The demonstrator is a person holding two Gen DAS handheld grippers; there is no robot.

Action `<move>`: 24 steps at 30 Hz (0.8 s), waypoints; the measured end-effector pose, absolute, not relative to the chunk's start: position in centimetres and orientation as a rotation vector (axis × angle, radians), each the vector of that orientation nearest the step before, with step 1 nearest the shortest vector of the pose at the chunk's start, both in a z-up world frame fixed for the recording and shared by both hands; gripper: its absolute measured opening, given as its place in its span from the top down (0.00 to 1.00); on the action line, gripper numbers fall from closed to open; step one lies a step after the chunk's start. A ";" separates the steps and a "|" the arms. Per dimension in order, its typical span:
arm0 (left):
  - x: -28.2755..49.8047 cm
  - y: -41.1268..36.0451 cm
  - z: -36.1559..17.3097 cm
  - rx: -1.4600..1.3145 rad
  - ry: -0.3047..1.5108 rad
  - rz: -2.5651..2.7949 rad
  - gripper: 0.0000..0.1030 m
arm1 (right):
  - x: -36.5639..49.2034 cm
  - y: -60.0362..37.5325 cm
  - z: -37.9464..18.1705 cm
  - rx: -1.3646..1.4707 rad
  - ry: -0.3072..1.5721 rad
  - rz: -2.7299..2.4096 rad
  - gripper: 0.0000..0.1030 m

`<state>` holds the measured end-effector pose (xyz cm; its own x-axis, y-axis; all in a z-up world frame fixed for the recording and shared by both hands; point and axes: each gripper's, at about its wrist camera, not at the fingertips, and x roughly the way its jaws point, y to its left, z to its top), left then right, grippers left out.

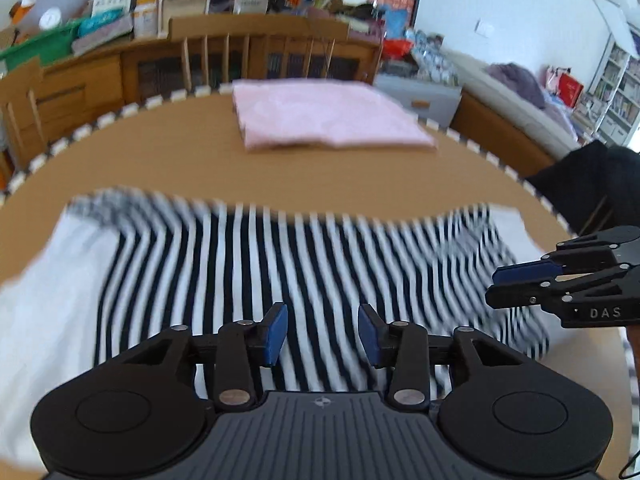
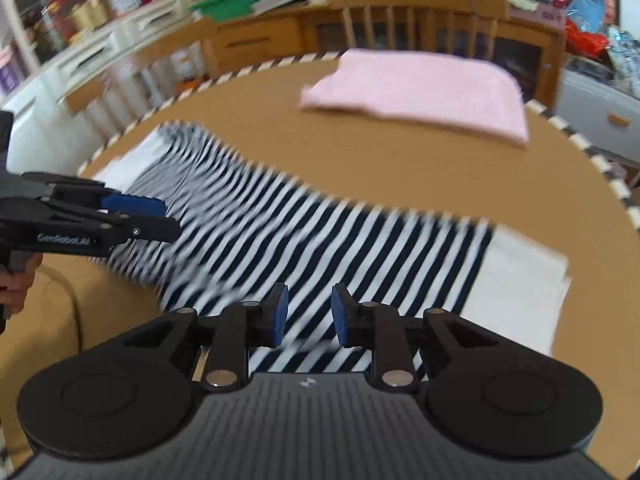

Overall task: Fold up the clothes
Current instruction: 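Lay the folded sweater flat and open both grippers, then move both open grippers to the white hem end of the folded strip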

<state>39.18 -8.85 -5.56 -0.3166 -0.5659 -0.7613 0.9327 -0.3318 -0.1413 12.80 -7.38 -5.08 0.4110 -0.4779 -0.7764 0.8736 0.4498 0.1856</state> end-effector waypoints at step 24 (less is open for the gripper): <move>38.9 -6.6 -6.2 0.825 0.692 -1.582 0.50 | 8.3 -4.1 -7.2 0.763 0.611 -1.025 0.77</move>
